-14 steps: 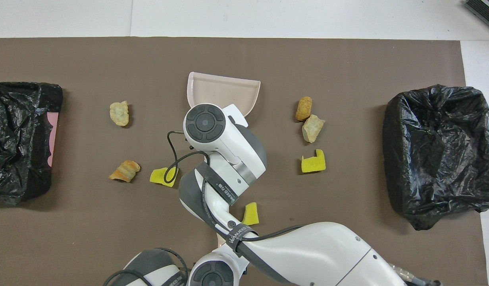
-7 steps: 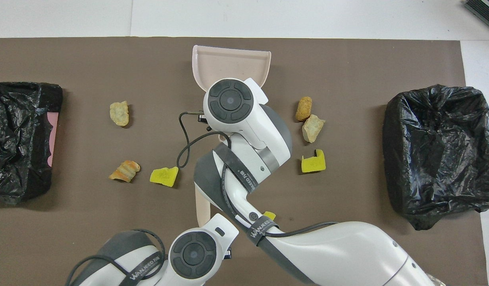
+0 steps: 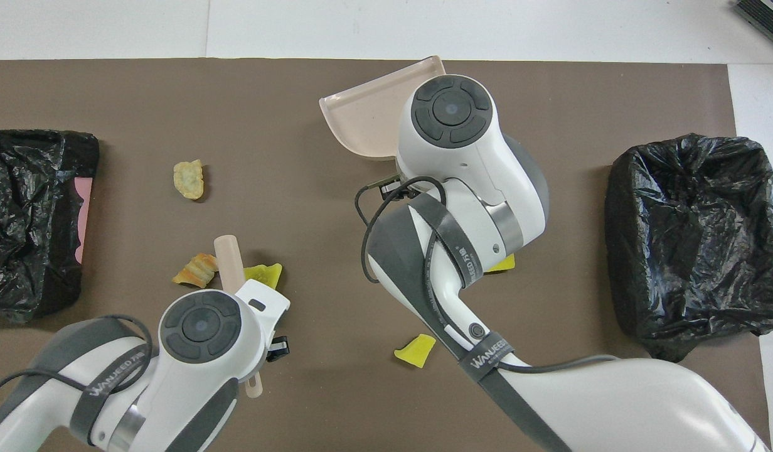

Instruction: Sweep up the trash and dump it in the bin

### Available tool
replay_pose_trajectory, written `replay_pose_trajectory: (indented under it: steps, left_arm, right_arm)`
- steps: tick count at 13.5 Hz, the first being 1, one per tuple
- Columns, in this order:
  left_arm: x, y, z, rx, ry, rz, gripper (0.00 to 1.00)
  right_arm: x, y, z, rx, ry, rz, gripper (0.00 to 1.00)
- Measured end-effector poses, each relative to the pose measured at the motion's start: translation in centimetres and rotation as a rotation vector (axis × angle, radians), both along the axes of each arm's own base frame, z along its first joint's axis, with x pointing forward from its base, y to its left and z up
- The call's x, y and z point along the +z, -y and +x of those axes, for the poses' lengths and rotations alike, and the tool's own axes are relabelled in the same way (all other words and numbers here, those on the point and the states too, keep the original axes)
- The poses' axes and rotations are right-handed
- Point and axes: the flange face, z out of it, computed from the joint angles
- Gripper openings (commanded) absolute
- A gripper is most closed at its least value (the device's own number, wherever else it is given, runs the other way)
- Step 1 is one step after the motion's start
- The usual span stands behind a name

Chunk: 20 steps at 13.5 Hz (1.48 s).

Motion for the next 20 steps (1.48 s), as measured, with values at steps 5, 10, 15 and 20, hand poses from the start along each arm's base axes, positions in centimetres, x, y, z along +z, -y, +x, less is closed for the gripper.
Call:
replay_pose_trajectory:
  steps: [5,10,15,20]
  left_arm:
    - [-0.6,-7.6,2.7,0.036,-0.044,0.069,0.00]
    - [-2.4,-11.4,1.2,0.038,-0.122,0.071,0.00]
    - [-3.2,-10.6,-0.5,0.010,-0.137,0.059,0.00]
    - [-3.5,-6.3,-0.9,-0.054,-0.106,-0.067,0.00]
  right_arm:
    - [-2.7,0.2,-4.1,0.428,-0.103,-0.047,0.00]
    - [-5.6,2.0,-8.5,0.833,-0.132,-0.054,0.00]
    - [-6.8,2.5,-11.1,1.031,-0.159,-0.057,0.00]
    - [-7.5,-0.1,-13.3,1.097,-0.175,-0.062,0.00]
